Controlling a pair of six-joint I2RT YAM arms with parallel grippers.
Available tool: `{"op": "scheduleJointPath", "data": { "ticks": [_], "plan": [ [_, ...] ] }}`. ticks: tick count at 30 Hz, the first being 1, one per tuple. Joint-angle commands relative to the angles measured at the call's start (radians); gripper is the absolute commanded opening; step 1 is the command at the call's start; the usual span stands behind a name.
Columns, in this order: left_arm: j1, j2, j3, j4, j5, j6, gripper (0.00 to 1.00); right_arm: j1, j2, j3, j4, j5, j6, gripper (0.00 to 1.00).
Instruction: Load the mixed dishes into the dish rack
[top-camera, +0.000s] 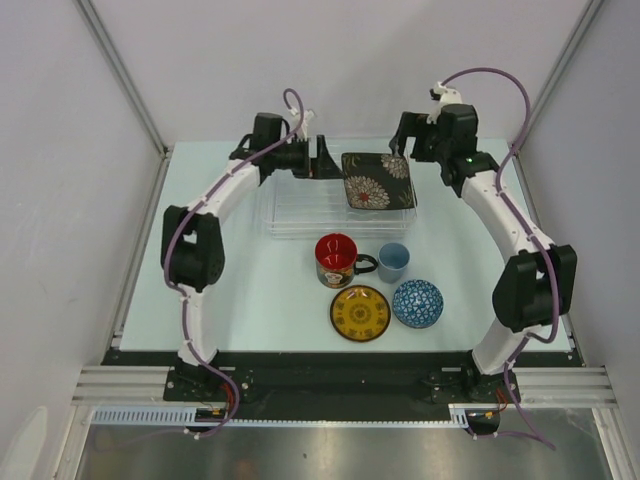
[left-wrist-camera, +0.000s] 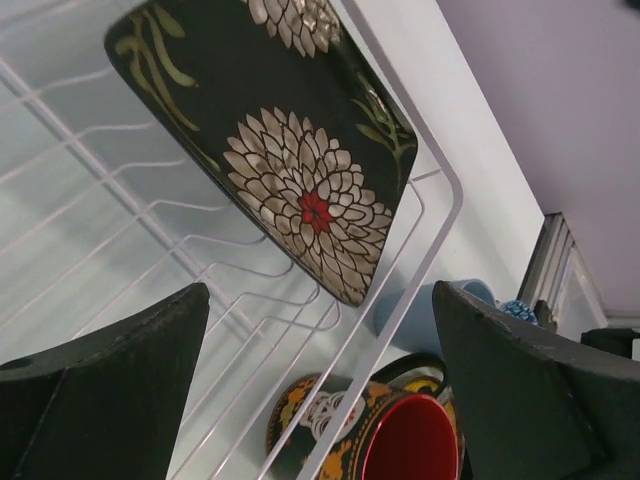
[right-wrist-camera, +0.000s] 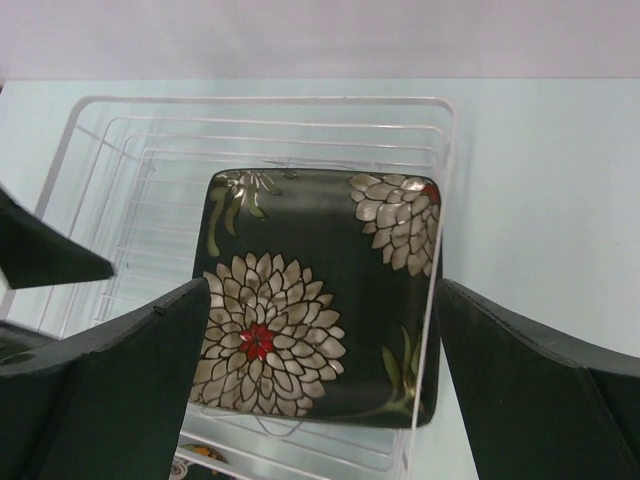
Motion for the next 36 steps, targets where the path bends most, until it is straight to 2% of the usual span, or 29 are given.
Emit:
{"op": "scheduleJointPath", "data": {
  "ticks": [1,5,15,23,33,36],
  "plan": [
    [-0.015,0.096,0.084,0.06,-0.008,-0.149,0.98,-0.028,-0.084,-0.045,0.082,0.009,0.023,1.0],
    [-0.026,0.168,0.144,0.094,0.001,-0.225,0.96,-0.031,-0.075,-0.069,0.07,0.049,0.016,1.0],
    [-0.031,0.295,0.287,0.144,-0.032,-0.272,0.95,-0.056,0.014,-0.083,0.102,0.037,0.06,1.0],
    [-0.055,0.328,0.31,0.187,-0.055,-0.294,0.92,-0.103,0.101,-0.082,0.137,-0.002,0.16,1.0],
    [-0.078,0.351,0.308,0.206,-0.086,-0.302,0.87,-0.113,0.127,-0.091,0.124,-0.045,0.192,1.0],
    [-0.09,0.364,0.32,0.23,-0.091,-0.323,0.83,-0.111,0.137,-0.099,0.119,-0.063,0.206,1.0]
  ]
}}
